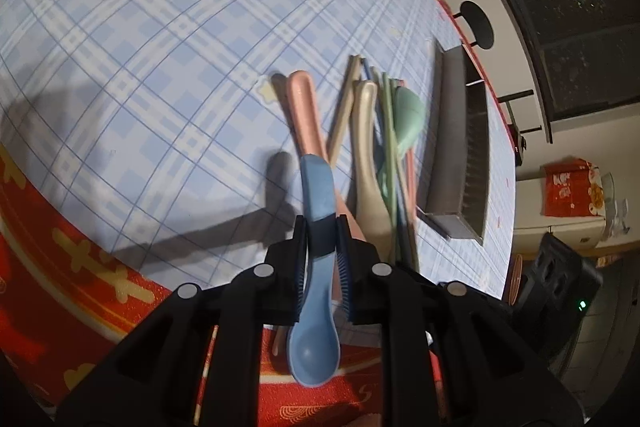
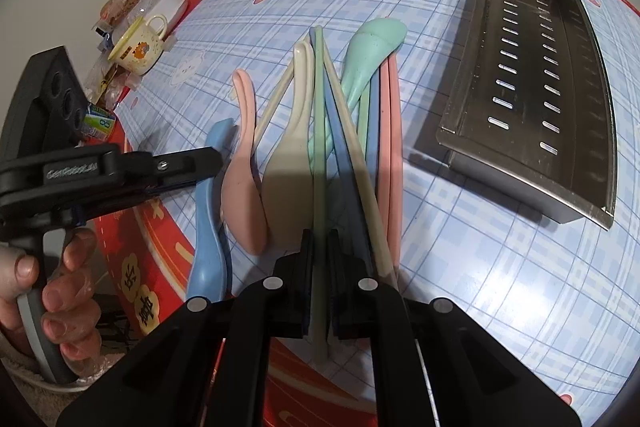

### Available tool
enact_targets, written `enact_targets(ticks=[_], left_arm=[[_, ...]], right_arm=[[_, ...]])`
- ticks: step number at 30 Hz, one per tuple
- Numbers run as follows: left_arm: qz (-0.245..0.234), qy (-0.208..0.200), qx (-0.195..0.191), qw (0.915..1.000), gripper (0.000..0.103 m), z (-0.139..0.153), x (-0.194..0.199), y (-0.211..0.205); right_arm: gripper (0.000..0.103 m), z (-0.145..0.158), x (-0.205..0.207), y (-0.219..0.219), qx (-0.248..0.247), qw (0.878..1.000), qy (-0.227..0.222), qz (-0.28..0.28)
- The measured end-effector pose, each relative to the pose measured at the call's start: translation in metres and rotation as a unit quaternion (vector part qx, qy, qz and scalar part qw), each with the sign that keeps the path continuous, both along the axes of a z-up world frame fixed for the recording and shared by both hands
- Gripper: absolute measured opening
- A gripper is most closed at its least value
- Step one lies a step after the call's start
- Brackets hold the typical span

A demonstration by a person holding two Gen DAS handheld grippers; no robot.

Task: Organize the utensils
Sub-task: 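Carry blue spoon with left tool while right tool carries chopstick into the steel basket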

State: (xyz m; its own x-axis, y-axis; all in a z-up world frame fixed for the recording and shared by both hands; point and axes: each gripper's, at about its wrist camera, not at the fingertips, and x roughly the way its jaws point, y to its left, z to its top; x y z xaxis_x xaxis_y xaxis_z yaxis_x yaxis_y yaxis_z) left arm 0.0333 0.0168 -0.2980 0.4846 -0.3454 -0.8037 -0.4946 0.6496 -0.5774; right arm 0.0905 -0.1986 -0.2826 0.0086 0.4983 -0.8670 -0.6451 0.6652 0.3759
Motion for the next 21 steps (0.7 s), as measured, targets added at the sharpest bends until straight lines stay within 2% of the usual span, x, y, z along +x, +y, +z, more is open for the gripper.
enact_targets(ticks=[6, 9, 14, 21], left_arm=[[0.002, -0.020, 0.003, 0.9998, 0.018, 0.019, -0.009, 0.002], [-0.002, -0.036, 0.023, 0.9991, 0.018, 0.035, -0.014, 0.003], [-0.016, -0.060, 0.050, 0.9968, 0.018, 0.059, -0.018, -0.002], [-0.046, -0.081, 0.067, 0.9934, 0.018, 0.087, -0.018, -0.009]], right_arm=[[0.007, 0.006, -0.003, -0.004, 0.020, 1.000, -0.004, 0.001], [0.007, 0.015, -0.005, -0.009, 0.040, 0.999, -0.007, -0.002], [0.007, 0.029, -0.006, -0.022, 0.082, 0.996, 0.000, -0.027], [0.007, 0.047, -0.002, -0.038, 0.121, 0.991, -0.002, -0.065]])
